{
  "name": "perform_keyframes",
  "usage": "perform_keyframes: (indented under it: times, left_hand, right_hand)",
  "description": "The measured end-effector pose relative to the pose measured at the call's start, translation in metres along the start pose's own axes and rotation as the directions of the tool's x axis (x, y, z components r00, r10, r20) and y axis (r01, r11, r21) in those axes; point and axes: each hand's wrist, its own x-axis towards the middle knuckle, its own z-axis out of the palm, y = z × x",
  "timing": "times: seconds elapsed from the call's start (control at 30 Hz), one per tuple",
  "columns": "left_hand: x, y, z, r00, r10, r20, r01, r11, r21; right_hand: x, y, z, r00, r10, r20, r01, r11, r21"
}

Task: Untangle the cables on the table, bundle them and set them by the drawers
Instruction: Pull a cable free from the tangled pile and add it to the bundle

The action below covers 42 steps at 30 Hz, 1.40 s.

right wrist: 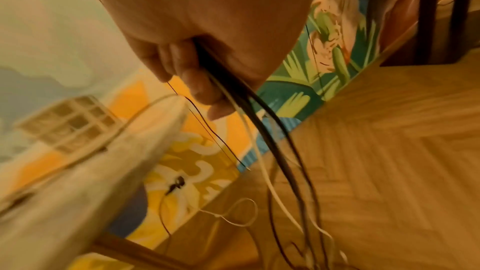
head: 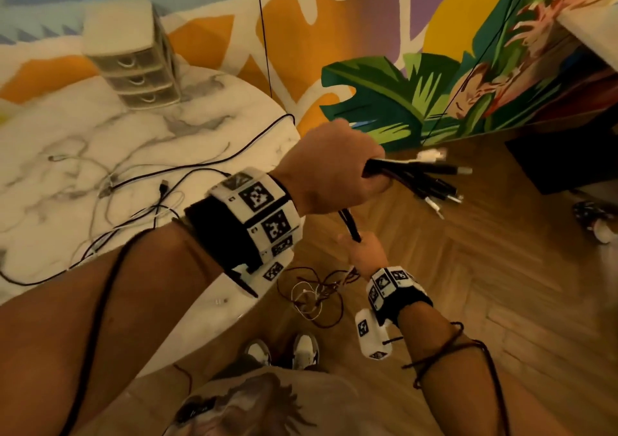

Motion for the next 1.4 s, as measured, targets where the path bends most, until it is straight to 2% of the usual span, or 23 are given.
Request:
perform_keyframes:
  times: [0.07,0.13,0.23,0.27,0.33,0.4,0.47,0.53,0.57,0.6,0.63,0.67,0.7,0.77,0.8,0.93,1.0,1.07,1.17,1.27,1.4]
  left_hand:
    - [0.000,-0.004,-0.018,0.987,0.120,-0.108,-0.109,0.988,0.106]
    - [0.003,-0.009,-0.031,0.964,0.190,-0.186,-0.162,0.975,0.153]
    - [-0.003,-0.009,-0.025,0.958,0.226,-0.173,-0.198,0.966,0.166]
    - [-0.005,-0.011,-0.017,0.963,0.224,-0.150,-0.205,0.970,0.134]
    - [-0.012,-0.014,0.002,0.987,0.160,-0.015,-0.159,0.986,0.058]
    - [-0.016,-0.020,0.026,0.990,0.041,0.132,-0.045,0.999,0.030]
    - [-0.018,-0.027,0.052,0.976,-0.085,0.199,0.096,0.994,-0.047]
    - [-0.017,-0.029,0.070,0.956,-0.197,0.217,0.228,0.965,-0.130]
    - [-0.014,-0.028,0.075,0.943,-0.257,0.210,0.297,0.936,-0.188]
    - [-0.011,-0.027,0.078,0.929,-0.309,0.206,0.356,0.897,-0.261]
    - [-0.006,-0.024,0.077,0.918,-0.343,0.199,0.392,0.863,-0.320]
    - [-0.001,-0.022,0.076,0.916,-0.359,0.179,0.400,0.845,-0.355]
    - [0.004,-0.019,0.074,0.921,-0.355,0.160,0.389,0.847,-0.364]
    - [0.011,-0.014,0.070,0.931,-0.342,0.131,0.366,0.855,-0.366]
    - [0.013,-0.013,0.068,0.933,-0.339,0.120,0.359,0.855,-0.374]
    - [0.024,-0.012,0.052,0.923,-0.385,-0.001,0.356,0.854,-0.380]
    - [0.031,-0.014,0.035,0.931,-0.354,-0.088,0.292,0.868,-0.402]
    - [0.037,-0.017,0.017,0.937,-0.307,-0.164,0.223,0.891,-0.395]
    - [0.040,-0.023,0.008,0.946,-0.268,-0.181,0.194,0.918,-0.347]
    - [0.034,-0.026,0.010,0.951,-0.249,-0.182,0.177,0.923,-0.341]
    - [0.037,-0.030,-0.002,0.926,-0.276,-0.259,0.166,0.911,-0.378]
  right_hand:
    - [0.005,0.023,0.000,0.993,0.113,-0.016,-0.114,0.993,-0.039]
    - [0.009,0.038,-0.001,0.976,0.212,-0.044,-0.216,0.969,-0.117]
    - [0.014,0.028,-0.004,0.960,0.261,-0.106,-0.268,0.961,-0.068]
    - [0.016,0.024,-0.006,0.960,0.242,-0.138,-0.244,0.970,0.006]
    - [0.018,0.015,-0.009,0.973,0.185,-0.141,-0.171,0.979,0.107]
    - [0.008,0.000,-0.015,0.988,0.135,-0.068,-0.118,0.969,0.216]
    - [-0.005,-0.013,-0.023,0.994,0.049,-0.100,-0.022,0.967,0.253]
    - [-0.013,-0.035,-0.035,0.991,-0.063,-0.115,0.088,0.968,0.233]
    - [-0.018,-0.048,-0.037,0.992,-0.089,-0.093,0.101,0.986,0.133]
    - [-0.034,-0.072,-0.042,0.968,-0.172,-0.181,0.170,0.985,-0.026]
    - [-0.039,-0.084,-0.047,0.946,-0.290,-0.147,0.282,0.957,-0.071]
    - [-0.040,-0.092,-0.052,0.916,-0.392,-0.079,0.395,0.918,0.031]
    - [-0.042,-0.096,-0.053,0.922,-0.388,-0.006,0.378,0.895,0.235]
    - [-0.037,-0.087,-0.050,0.892,-0.434,-0.126,0.451,0.836,0.314]
    - [-0.038,-0.089,-0.049,0.910,-0.399,-0.113,0.411,0.833,0.369]
    - [-0.017,-0.059,-0.030,0.963,-0.270,-0.001,0.263,0.940,0.219]
    - [-0.004,-0.031,-0.019,0.983,-0.182,-0.001,0.180,0.973,0.145]
    - [0.009,-0.004,-0.015,0.999,-0.028,0.019,0.026,0.995,0.101]
    - [0.029,0.021,-0.014,0.985,0.170,0.021,-0.171,0.982,0.079]
    - [0.047,0.022,-0.015,0.970,0.243,-0.029,-0.241,0.968,0.070]
    - [0.069,0.029,-0.013,0.952,0.302,-0.055,-0.293,0.947,0.134]
